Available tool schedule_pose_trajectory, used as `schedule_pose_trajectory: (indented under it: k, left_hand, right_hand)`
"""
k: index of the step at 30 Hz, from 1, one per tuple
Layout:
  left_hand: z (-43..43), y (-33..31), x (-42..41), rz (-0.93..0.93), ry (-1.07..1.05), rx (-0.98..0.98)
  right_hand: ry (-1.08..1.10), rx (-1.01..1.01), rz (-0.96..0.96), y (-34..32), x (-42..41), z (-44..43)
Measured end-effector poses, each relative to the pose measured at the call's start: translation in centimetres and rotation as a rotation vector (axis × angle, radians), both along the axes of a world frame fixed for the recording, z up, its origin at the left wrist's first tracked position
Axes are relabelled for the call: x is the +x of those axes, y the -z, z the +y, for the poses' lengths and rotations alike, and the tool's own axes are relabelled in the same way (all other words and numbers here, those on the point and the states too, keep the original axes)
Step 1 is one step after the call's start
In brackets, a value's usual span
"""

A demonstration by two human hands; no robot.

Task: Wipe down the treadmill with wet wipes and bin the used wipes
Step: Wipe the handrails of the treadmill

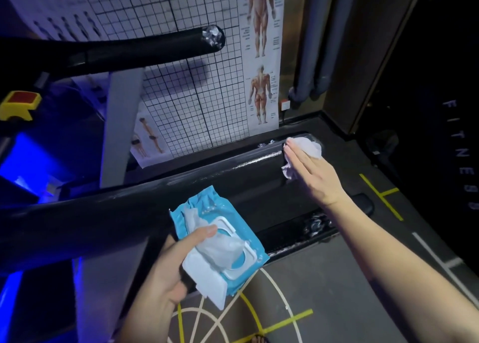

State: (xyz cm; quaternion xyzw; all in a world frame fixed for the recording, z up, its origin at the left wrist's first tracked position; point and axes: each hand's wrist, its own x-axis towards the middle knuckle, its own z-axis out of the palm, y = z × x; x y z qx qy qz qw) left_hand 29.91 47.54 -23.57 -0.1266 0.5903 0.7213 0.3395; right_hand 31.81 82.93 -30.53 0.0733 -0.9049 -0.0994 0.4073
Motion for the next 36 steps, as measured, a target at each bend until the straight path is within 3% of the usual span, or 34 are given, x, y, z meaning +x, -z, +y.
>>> schedule_pose_trajectory:
  k: [2,6,9,13,17,20,24,28,32,36]
  left_hand:
    - [0.5,0.2,0.1,-0.005,0.008,0.007]
    - [1.4,0.6,0.5,-0.009,0.009,0.009]
    - [1.8,0.6,0.5,-0.021,0.017,0.006]
    - [2.1,0.7,0.4,-0.022,0.039,0.001]
    - [2.0,0.8,0.4,-0.022,0.055,0.010]
    - [1.6,0.9,0.4,-0.019,0.046,0.004]
    - [1.3,1.2,0.4,-0.017,0.030,-0.004]
    - [1.2,1.3,0.5,0.001,0.044,0.011]
    - [1.3,1.5,0.6,0.007,0.028,-0.004]
    - [1.3,1.4,0.7,0.006,0.015,-0.010]
  right_hand:
    - [0.108,-0.235,0.004,-1.9,1.1,-0.2]
    - [0.399,-0.990,-0.142,-2.4,2.6,1.9]
    - [0.594,-1.040,-0.064,-1.8,3.6,2.5]
    - [0.634,-1.326,0.314,-1.0,4.6,-0.6]
    - [0.631,-1.621,0.312,-1.1,4.6,-4.1]
    - [0.522,-1.685,0.359,-1.5,4.4,-7.6]
    - [0.192,-1.622,0.369,-2.7,3.3,-12.9]
    - [0.044,-1.333,0.221,-1.2,1.6,-15.4]
    - [0.069,-1.155,0.196,0.0,0.6,-13.8]
    - [0.247,-1.405,0.363,-0.5,1.0,-9.6]
